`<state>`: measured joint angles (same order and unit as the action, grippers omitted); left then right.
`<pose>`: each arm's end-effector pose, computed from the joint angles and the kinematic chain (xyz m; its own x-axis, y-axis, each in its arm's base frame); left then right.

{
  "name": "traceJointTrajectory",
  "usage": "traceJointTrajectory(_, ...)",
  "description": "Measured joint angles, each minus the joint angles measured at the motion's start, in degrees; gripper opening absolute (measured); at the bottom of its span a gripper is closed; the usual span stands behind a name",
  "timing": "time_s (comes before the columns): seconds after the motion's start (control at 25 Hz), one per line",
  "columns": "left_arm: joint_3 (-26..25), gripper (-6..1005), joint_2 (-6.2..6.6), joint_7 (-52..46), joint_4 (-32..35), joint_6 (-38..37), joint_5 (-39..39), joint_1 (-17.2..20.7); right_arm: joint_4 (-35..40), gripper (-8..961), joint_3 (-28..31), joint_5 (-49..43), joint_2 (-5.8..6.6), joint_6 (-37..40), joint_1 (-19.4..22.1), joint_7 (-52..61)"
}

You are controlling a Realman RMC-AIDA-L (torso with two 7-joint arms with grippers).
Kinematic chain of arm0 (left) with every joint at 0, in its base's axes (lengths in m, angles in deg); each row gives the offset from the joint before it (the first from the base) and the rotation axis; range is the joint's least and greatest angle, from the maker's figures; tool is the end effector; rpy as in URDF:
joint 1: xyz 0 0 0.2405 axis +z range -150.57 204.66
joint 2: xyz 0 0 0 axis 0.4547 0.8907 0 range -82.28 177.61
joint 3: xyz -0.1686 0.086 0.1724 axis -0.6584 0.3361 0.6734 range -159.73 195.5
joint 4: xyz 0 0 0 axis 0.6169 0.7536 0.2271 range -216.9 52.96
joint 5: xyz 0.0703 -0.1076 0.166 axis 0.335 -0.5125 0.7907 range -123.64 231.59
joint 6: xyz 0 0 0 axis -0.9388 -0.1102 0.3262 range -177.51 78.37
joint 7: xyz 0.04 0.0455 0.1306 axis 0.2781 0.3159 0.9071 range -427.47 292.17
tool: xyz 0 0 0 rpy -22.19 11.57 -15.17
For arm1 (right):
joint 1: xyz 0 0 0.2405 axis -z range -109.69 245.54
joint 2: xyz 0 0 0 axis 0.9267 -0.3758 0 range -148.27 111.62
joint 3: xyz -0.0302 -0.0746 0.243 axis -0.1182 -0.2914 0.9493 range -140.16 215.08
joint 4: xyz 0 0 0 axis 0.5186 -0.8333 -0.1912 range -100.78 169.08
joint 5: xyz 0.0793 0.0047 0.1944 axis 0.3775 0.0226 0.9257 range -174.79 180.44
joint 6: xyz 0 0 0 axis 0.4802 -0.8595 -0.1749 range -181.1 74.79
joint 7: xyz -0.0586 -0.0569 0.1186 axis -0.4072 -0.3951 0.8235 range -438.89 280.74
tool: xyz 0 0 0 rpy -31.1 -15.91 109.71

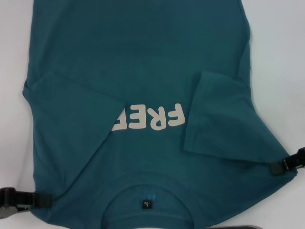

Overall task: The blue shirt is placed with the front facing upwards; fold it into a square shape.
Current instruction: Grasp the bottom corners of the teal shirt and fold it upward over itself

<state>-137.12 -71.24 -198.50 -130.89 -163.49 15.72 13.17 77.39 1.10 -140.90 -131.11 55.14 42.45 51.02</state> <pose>-0.3496 0.1826 0.0376 -0.0535 0.9916 0.1176 0.9658 0.0214 0.2584 0.3319 0.2517 0.0456 0.1854 -0.9822 0.0303 -0.9789 -0.1820 0.0926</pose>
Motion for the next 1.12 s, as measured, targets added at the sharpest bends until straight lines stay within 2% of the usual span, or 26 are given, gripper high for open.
traceJointTrajectory(0.4,0.07,35,0.23,0.68,-1.17,-1.26,1.57,1.09,1.29,39,0.82,-0.14,1.3,0.84,2.72,0.09)
traceJointTrajectory(0.76,-0.04,36,0.08,1.72,-1.74,-2.35,0.88,-0.23,1.15,39,1.89,0.79,0.84,2.5,1.54,-1.77)
traceJointTrajectory(0.92,-0.64,35,1.08,1.75,-1.69,-2.37,-1.5,-2.54,-0.35,39,4.0,2.06,1.69,2.49,-0.43,-3.59)
traceJointTrajectory(1.04,-2.97,35,2.49,0.65,-1.22,-1.58,-3.22,-6.05,-1.19,39,7.19,3.54,2.62,1.71,-2.42,-3.6)
traceJointTrajectory(1.12,-5.65,34,3.09,-0.55,-0.94,-0.47,-3.61,-8.94,-1.06,38,10.13,5.2,2.73,1.2,-3.59,-2.84)
